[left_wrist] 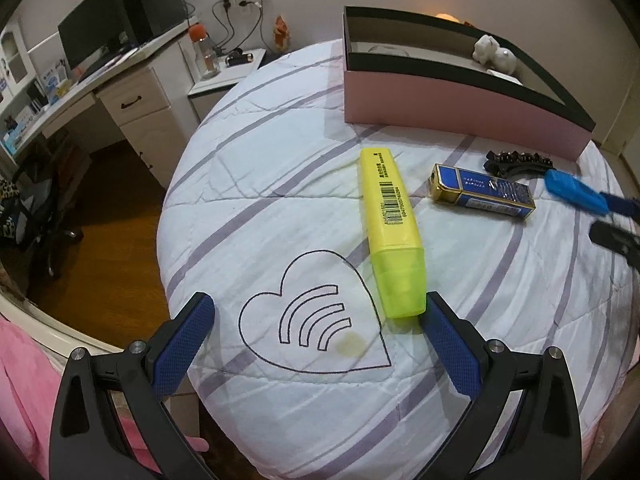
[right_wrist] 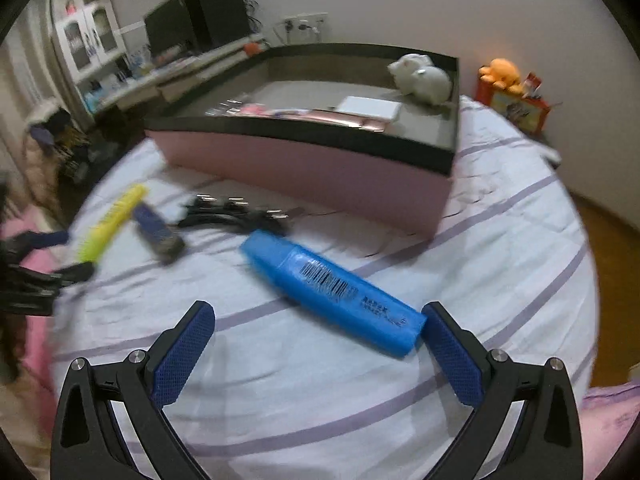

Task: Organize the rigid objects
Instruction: 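Grasp the blue highlighter with the right gripper while the left gripper approaches the yellow highlighter, then grasp the yellow highlighter with the left gripper while the right gripper holds the blue highlighter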

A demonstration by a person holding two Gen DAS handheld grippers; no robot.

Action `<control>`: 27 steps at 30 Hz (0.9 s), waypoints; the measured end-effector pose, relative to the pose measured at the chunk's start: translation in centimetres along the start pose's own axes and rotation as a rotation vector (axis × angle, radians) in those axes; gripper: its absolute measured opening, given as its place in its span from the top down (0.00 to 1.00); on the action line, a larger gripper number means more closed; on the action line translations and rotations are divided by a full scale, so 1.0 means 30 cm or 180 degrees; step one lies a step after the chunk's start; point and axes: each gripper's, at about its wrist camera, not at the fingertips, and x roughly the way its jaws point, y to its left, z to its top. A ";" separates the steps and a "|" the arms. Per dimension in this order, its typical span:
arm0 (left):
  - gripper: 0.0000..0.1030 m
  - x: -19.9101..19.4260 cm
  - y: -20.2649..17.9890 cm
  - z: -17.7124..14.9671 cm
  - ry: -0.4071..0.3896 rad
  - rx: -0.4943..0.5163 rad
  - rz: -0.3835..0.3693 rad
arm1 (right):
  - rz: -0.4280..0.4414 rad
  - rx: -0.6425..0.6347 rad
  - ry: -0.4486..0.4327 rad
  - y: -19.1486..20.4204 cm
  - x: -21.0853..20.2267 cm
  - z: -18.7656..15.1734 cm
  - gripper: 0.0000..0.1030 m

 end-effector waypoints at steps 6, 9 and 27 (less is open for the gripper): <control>0.00 0.002 -0.002 0.002 0.0006 0.0010 -0.0010 | 0.0137 -0.0001 0.0018 0.090 -0.014 -0.030 0.49; 0.00 0.003 -0.003 0.004 -0.0002 0.0008 -0.0021 | 0.0136 -0.0033 0.0069 0.118 0.009 -0.033 0.67; 0.00 0.032 -0.036 0.062 -0.0056 -0.0020 -0.0184 | -0.0526 -0.0034 -0.0047 0.134 0.039 -0.002 0.72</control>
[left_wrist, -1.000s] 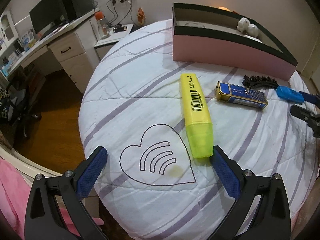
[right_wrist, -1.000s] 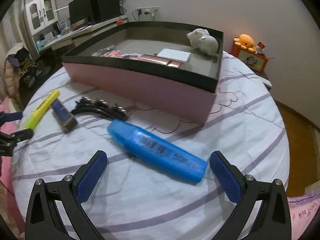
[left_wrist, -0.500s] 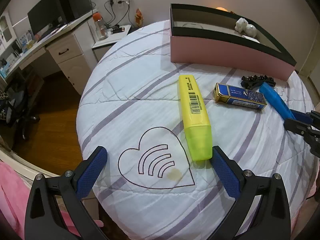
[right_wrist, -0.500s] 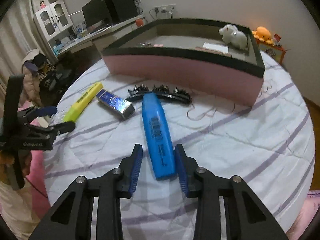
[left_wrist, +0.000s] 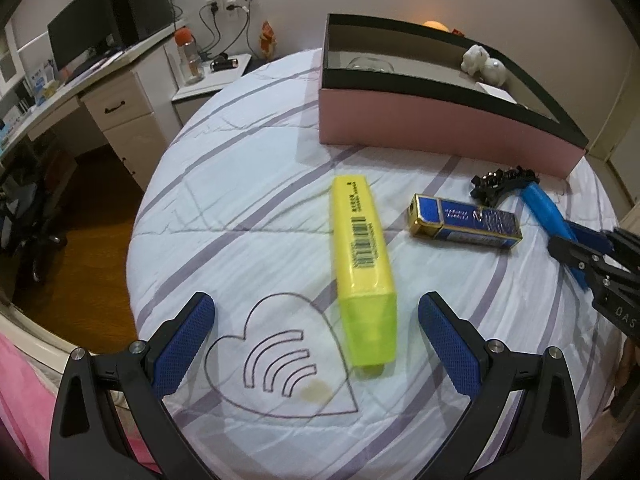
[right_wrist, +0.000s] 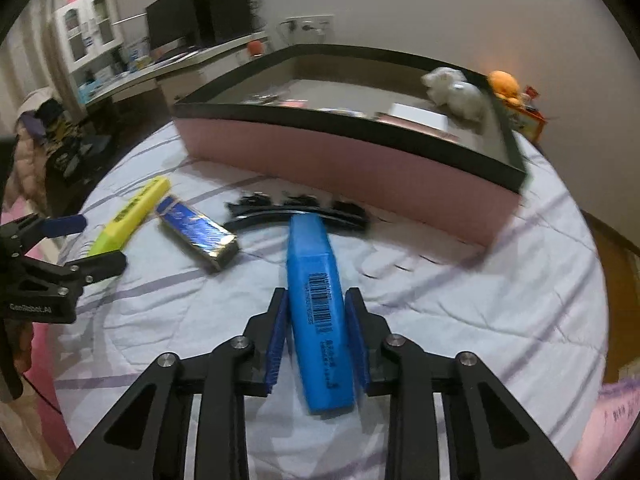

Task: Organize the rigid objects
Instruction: 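Grasp the yellow highlighter with the left gripper while the right gripper holds the blue highlighter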

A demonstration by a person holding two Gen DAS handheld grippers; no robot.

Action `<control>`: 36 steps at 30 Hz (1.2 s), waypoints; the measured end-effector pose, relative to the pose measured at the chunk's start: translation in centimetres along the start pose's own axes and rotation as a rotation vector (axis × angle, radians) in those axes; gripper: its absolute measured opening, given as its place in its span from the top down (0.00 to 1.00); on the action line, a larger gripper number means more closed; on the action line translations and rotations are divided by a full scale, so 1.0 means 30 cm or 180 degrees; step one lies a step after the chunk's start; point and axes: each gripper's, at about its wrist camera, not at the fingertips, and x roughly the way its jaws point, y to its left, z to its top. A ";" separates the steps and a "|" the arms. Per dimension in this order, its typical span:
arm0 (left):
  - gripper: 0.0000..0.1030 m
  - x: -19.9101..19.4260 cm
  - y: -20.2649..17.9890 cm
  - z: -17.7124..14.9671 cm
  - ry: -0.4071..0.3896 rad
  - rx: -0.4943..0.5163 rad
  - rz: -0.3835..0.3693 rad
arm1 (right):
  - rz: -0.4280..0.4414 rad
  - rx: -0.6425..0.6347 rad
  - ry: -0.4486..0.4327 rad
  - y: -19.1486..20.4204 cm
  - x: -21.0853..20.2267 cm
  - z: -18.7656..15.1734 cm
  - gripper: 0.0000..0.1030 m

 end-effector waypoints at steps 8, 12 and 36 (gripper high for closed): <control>0.00 0.014 -0.062 0.025 -0.0065 0.0144 -0.0039 | -0.0245 0.0336 -0.0134 -0.060 -0.019 -0.028 0.75; 0.02 0.025 -0.091 0.023 -0.0108 0.0249 -0.0040 | -0.0261 0.0328 -0.0163 -0.057 -0.010 -0.021 0.75; 0.00 0.035 -0.088 -0.003 -0.0276 0.0259 -0.0194 | -0.0239 0.0024 -0.0117 0.036 0.008 -0.021 0.27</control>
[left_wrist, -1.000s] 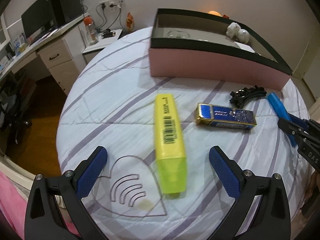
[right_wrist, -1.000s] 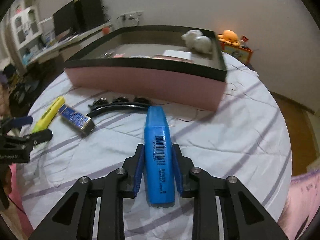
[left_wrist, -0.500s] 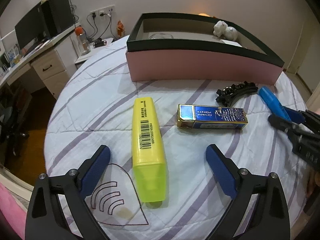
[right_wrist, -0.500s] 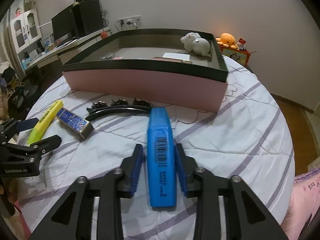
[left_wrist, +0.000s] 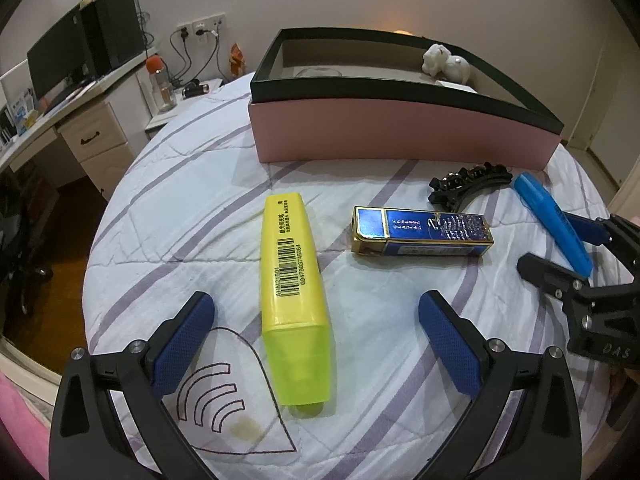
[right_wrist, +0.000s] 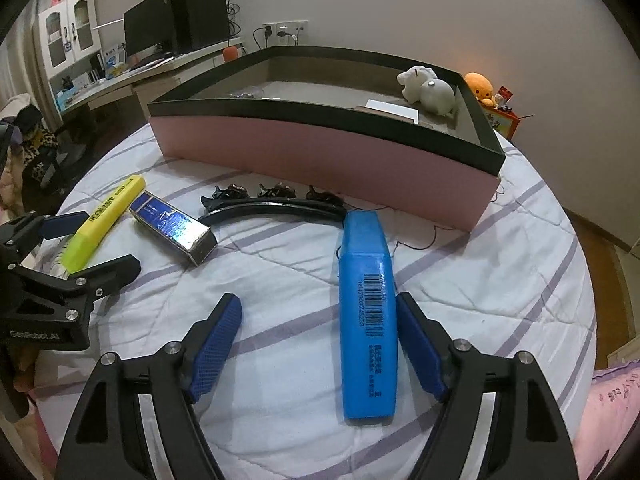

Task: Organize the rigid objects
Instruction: 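Grasp the yellow highlighter with the left gripper while the right gripper holds the blue highlighter, then lift both highlighters off the bed toward the pink box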

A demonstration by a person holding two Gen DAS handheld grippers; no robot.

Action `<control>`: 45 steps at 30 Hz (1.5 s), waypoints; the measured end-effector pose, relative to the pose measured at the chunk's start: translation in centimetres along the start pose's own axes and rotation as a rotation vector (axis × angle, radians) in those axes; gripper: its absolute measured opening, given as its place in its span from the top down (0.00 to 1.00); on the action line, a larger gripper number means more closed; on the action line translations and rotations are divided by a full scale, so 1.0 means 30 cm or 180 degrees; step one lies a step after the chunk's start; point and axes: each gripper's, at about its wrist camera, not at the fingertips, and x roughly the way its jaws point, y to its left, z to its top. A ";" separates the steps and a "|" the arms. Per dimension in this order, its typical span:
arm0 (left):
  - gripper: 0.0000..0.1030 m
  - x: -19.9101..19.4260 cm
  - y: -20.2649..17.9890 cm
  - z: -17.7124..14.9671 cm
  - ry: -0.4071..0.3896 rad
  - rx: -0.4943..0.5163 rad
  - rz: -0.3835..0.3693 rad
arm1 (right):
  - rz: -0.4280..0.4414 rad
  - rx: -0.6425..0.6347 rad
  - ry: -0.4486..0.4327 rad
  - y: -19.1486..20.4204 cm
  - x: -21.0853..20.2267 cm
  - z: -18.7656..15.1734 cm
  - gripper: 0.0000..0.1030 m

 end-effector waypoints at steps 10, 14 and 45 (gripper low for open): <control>0.12 -0.015 -0.017 -0.005 -0.0091 0.0027 -0.0002 | -0.0030 0.0276 -0.0088 -0.060 -0.016 -0.002 0.74; 0.42 -0.030 -0.045 -0.006 -0.0161 0.0130 -0.0049 | -0.0033 0.0209 -0.0076 -0.051 -0.012 0.003 0.74; 0.84 -0.173 -0.065 0.036 -0.0327 0.0266 -0.0254 | 0.0206 0.0203 -0.0268 -0.048 -0.141 0.045 0.74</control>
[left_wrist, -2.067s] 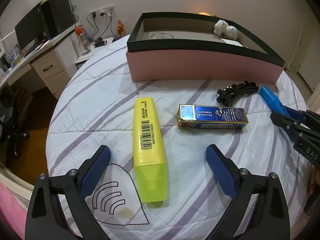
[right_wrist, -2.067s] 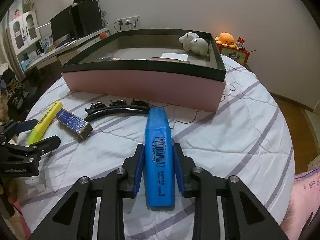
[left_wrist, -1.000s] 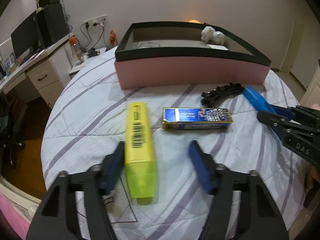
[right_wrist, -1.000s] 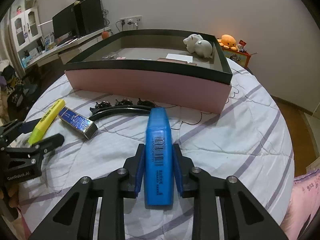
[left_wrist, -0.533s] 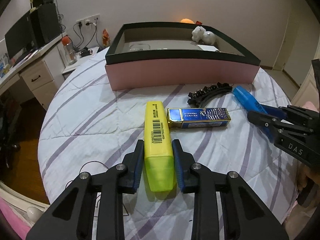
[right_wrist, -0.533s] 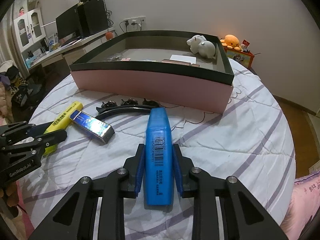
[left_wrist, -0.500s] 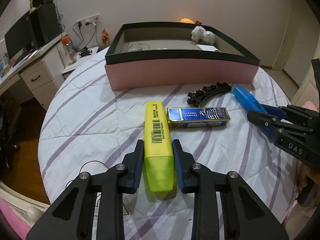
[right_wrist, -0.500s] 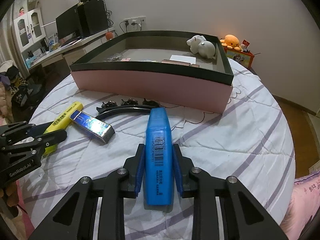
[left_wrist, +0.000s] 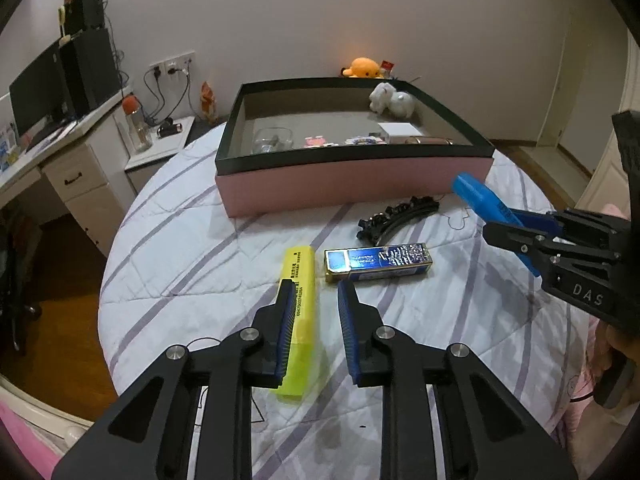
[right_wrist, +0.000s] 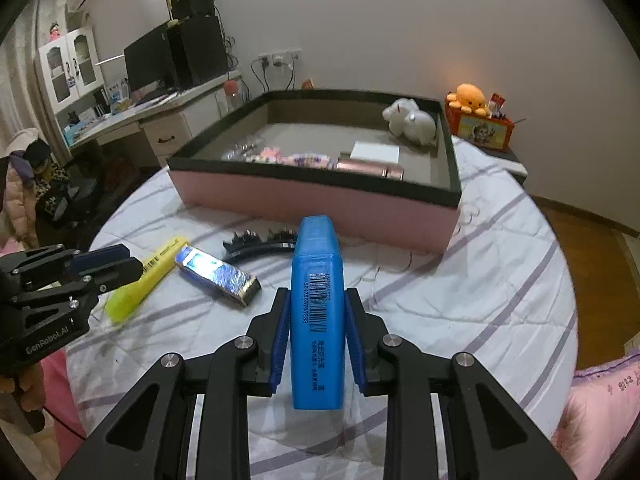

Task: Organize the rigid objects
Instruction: 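Lift both highlighters off the bed toward the pink box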

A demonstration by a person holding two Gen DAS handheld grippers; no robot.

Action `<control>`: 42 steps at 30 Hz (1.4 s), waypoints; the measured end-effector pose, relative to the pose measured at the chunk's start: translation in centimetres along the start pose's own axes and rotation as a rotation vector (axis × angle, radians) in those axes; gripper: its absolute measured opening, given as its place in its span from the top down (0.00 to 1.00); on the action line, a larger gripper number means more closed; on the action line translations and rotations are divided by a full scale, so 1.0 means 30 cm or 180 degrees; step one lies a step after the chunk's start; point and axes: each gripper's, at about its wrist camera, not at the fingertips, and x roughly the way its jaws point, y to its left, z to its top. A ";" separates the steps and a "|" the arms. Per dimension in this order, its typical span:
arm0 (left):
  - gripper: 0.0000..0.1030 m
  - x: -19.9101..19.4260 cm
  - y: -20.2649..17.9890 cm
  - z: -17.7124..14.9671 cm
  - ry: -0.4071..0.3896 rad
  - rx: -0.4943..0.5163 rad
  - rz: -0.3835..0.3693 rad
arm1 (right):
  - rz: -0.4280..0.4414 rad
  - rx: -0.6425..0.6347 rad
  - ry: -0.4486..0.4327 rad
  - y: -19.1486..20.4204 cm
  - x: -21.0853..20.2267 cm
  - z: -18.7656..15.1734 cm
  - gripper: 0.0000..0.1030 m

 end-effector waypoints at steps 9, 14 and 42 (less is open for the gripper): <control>0.88 0.005 0.005 -0.013 0.0142 0.0010 -0.0132 | 0.0069 0.0064 -0.0004 -0.022 -0.008 0.006 0.74; 0.88 0.034 0.011 -0.055 0.0160 0.0028 0.0035 | 0.0125 0.0077 0.0018 -0.016 0.000 -0.007 0.74; 0.74 0.044 0.037 -0.041 0.0187 -0.0184 -0.0291 | 0.0170 0.0077 0.0008 -0.019 -0.003 0.001 0.74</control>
